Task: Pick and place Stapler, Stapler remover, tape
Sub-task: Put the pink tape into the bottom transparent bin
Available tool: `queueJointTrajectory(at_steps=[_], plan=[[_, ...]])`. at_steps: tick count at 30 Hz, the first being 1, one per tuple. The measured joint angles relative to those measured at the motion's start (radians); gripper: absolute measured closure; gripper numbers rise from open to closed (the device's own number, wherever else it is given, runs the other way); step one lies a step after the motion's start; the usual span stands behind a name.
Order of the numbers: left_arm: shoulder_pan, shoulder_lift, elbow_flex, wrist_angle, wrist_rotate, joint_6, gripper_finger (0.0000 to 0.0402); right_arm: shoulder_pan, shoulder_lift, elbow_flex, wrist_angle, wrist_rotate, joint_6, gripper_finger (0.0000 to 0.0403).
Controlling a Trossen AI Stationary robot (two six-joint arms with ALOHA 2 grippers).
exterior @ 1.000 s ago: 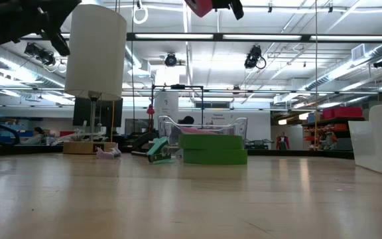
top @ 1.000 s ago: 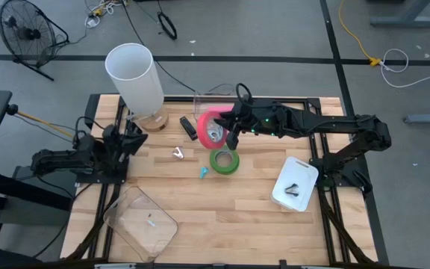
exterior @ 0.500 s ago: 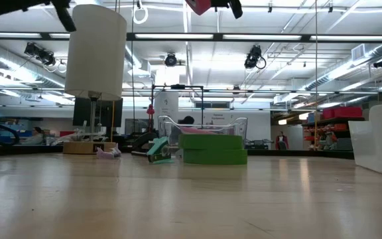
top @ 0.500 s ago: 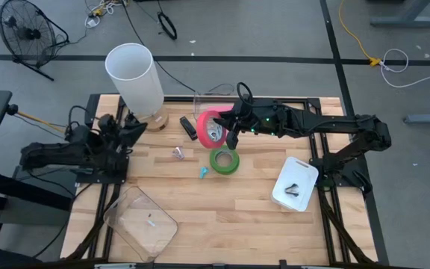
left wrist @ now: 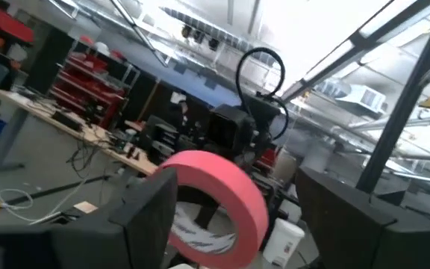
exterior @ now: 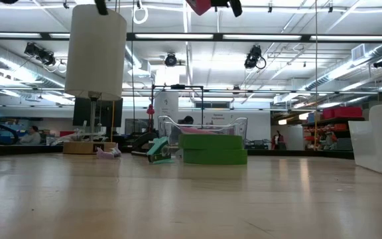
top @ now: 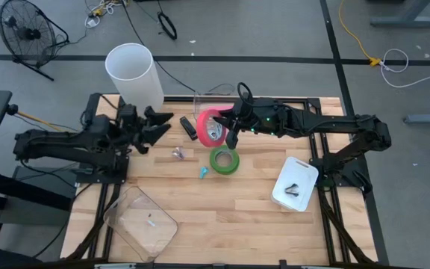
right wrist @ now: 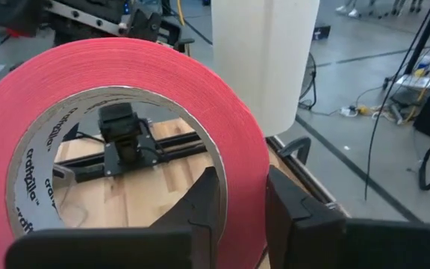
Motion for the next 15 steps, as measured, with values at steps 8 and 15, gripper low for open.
queueJointTrajectory(at_steps=[8,15], plan=[[0.000,0.179,0.115,-0.004,0.085,-0.002,0.0121,0.000,0.000,0.000,0.086,0.007,-0.046,0.0348],[0.000,0.323,0.199,-0.005,0.143,-0.060,0.0121,0.000,0.000,0.000,0.108,0.007,-0.071,0.0348]])
